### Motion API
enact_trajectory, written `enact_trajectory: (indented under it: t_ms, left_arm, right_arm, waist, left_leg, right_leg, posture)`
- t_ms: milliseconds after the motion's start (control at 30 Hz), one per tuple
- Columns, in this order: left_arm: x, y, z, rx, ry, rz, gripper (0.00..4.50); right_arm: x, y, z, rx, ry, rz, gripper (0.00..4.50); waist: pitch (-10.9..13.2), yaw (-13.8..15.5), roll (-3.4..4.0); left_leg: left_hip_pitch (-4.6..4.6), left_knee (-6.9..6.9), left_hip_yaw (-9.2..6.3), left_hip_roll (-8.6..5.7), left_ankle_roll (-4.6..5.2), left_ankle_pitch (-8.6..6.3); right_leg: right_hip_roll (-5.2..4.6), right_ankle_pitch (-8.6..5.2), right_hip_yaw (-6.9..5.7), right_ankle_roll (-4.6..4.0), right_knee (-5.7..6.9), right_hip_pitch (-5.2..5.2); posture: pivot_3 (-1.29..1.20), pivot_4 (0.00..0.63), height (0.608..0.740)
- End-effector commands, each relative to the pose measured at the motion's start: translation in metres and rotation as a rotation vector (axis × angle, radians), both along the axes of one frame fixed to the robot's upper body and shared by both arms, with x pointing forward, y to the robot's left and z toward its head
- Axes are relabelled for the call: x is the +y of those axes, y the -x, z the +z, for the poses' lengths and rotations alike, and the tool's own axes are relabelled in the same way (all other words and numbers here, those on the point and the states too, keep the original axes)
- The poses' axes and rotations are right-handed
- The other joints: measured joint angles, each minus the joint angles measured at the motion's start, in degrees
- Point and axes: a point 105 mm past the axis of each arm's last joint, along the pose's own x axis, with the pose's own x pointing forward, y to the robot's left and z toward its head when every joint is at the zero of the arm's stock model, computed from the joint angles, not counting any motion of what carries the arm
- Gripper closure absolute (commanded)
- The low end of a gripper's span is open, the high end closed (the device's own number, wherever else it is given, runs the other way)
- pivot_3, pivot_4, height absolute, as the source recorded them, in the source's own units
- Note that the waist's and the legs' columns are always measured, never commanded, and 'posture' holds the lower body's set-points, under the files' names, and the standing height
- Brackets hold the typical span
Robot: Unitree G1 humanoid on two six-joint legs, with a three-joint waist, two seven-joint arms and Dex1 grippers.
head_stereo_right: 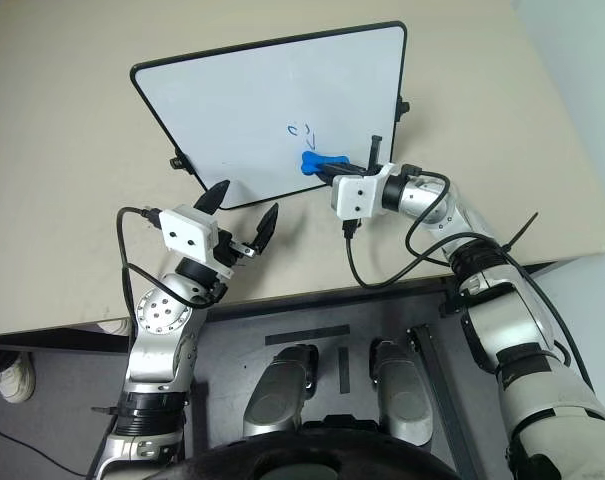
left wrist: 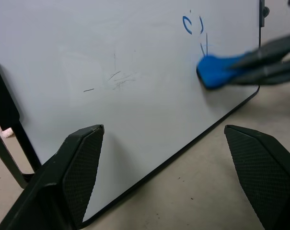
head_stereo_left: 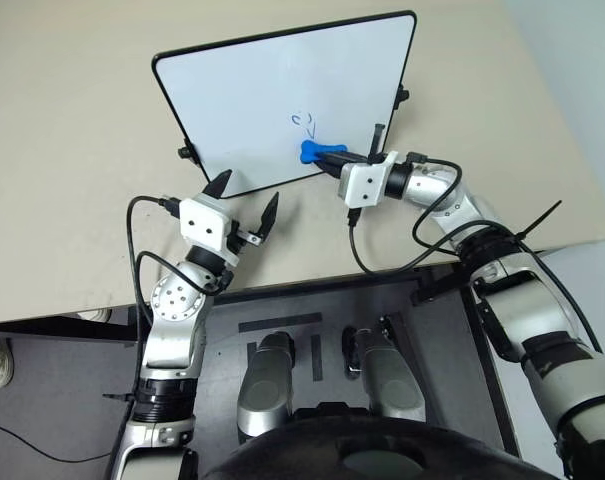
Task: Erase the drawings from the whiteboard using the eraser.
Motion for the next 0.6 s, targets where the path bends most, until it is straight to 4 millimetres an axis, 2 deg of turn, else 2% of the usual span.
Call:
enact_trajectory:
  t_ms: [33, 200, 400, 467, 600]
  left_arm:
    - [-0.007, 0.004, 0.017, -0.064, -0.002, -0.014, 0.12]
    - [-0.012, 0.006, 0.018, -0.064, 0.000, -0.020, 0.12]
    - [-0.012, 0.004, 0.019, -0.061, 0.000, -0.020, 0.12]
    - [-0.010, 0.003, 0.018, -0.058, -0.001, -0.020, 0.12]
    - [-0.008, 0.002, 0.015, -0.053, -0.002, -0.020, 0.12]
  right_arm:
    - [0.003, -0.007, 0.022, -0.079, -0.044, -0.013, 4.48]
    - [0.001, -0.012, 0.057, -0.234, -0.126, -0.038, 4.48]
    - [-0.001, -0.011, 0.079, -0.336, -0.197, -0.046, 4.48]
    - [0.001, -0.012, 0.074, -0.323, -0.182, -0.045, 4.48]
    - [0.002, -0.014, 0.048, -0.241, -0.124, -0.057, 4.48]
  waist:
    - [0.00, -0.03, 0.00]
    - [0.04, -0.09, 0.07]
    - [0.04, -0.33, 0.07]
    - [0.04, -0.33, 0.07]
    - [0.04, -0.37, 0.07]
  left_leg:
    - [0.00, 0.00, 0.00, 0.00, 0.00, 0.00]
    - [-0.03, -0.01, 0.00, 0.01, -0.01, -0.01]
    - [0.00, -0.03, 0.00, 0.03, -0.05, -0.03]
    - [0.00, -0.05, 0.00, 0.03, -0.05, -0.03]
    - [0.00, -0.04, 0.00, 0.04, -0.06, -0.04]
  right_leg:
    - [0.00, 0.00, 0.00, 0.00, 0.00, -0.01]
    - [-0.01, 0.01, 0.00, 0.00, 0.00, -0.08]
    - [0.00, 0.06, -0.01, -0.07, 0.02, -0.14]
    - [0.00, 0.07, -0.01, -0.08, 0.01, -0.15]
    - [0.00, 0.08, -0.01, -0.09, 0.00, -0.16]
  posture:
    - [0.00, 0.150, 0.740]
    - [0.00, 0.150, 0.740]
    - [0.00, 0.150, 0.740]
    - [0.00, 0.150, 0.740]
    - [0.00, 0.150, 0.740]
